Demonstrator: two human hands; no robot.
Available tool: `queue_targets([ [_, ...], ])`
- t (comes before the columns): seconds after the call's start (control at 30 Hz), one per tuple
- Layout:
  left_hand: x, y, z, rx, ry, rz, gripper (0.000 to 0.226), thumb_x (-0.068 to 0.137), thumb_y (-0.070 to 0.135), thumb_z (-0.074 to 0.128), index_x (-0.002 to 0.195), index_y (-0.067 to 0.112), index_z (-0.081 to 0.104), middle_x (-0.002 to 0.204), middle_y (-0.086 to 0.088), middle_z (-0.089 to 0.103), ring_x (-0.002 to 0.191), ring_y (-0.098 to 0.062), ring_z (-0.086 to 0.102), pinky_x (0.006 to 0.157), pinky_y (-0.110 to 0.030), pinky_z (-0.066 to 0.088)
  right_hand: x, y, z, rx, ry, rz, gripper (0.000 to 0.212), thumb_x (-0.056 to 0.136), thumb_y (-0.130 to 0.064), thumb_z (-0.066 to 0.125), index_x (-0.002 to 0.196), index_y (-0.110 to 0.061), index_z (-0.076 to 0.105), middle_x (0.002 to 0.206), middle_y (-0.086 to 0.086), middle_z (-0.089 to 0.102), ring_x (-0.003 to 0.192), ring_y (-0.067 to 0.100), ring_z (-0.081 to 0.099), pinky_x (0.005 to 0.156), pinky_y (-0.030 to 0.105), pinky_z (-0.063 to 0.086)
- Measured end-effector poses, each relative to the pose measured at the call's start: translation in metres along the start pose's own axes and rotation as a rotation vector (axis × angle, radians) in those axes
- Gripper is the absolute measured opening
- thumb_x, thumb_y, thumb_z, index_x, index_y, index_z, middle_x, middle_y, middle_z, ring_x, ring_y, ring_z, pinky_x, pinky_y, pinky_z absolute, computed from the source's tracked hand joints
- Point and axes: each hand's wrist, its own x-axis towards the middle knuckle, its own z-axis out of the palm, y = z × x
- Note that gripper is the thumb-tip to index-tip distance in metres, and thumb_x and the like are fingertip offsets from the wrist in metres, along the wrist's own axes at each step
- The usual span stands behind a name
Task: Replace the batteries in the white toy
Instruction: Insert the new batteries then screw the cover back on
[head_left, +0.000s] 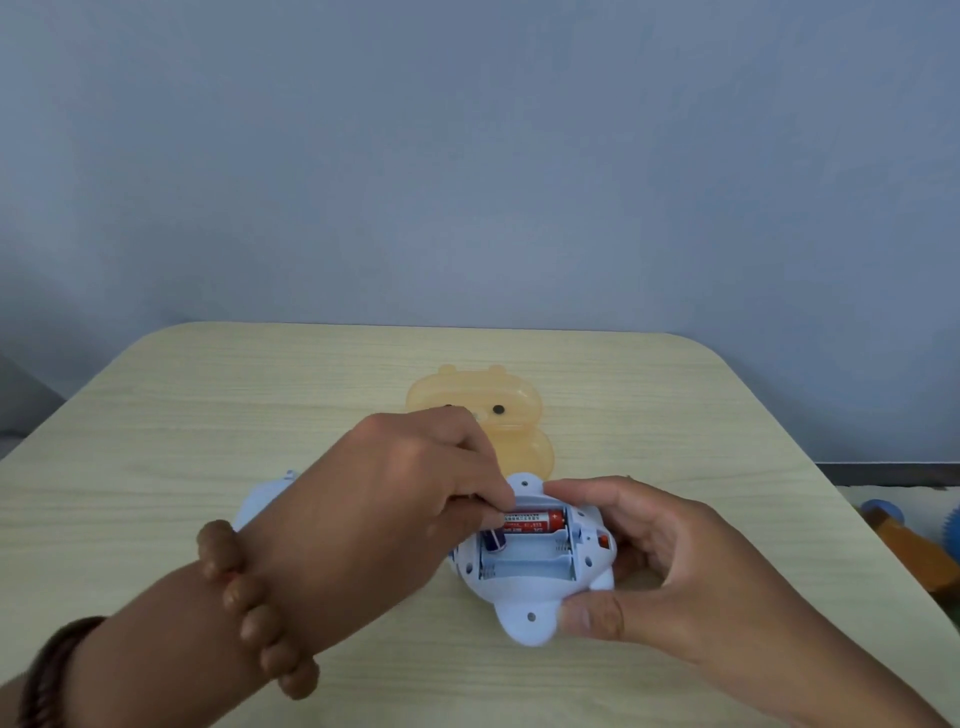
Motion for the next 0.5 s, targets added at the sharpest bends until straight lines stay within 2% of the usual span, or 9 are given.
queue_targets([
  [0.1,0.002,0.004,0.004,0.0,0.04,0.016,0.004,0.084,0.022,0.077,0.084,0.025,0.08,0.087,0.013,0.068,0.074,-0.005,0.064,0.065,-0.031,0.053,0.0,0.0,0.0,-0.006,-0.006,-0.003,0.069,0.067,-0.025,0.095,0.124,-0.048,0.065,0.122,-0.012,0.075,0.109,0.015,0.072,0.099,0.039,0.058],
  [0.17,0.002,0.004,0.006,-0.019,0.065,0.012,0.008,0.081,0.033,0.073,0.082,0.028,0.078,0.081,0.014,0.068,0.073,-0.005,0.061,0.063,-0.034,0.052,0.001,-0.001,-0.001,-0.007,-0.008,-0.002,0.069,0.068,-0.025,0.095,0.125,-0.047,0.064,0.122,-0.012,0.075,0.109,0.017,0.072,0.099,0.04,0.058],
  [0.27,0.001,0.003,0.012,0.002,0.077,0.014,0.009,0.076,0.036,0.082,0.081,0.029,0.079,0.074,0.014,0.07,0.078,-0.01,0.059,0.063,-0.039,0.052,0.001,-0.001,-0.001,0.001,-0.014,-0.004,0.069,0.069,-0.022,0.095,0.124,-0.048,0.065,0.121,-0.012,0.075,0.108,0.019,0.072,0.097,0.039,0.059],
  [0.5,0.002,0.0,0.018,-0.015,0.078,-0.023,0.011,0.073,0.037,0.084,0.076,0.03,0.076,0.07,0.014,0.067,0.077,-0.008,0.057,0.062,-0.037,0.051,0.0,-0.003,0.0,0.027,-0.029,-0.021,0.067,0.069,-0.019,0.095,0.123,-0.047,0.067,0.119,-0.011,0.076,0.105,0.013,0.074,0.088,0.02,0.057],
])
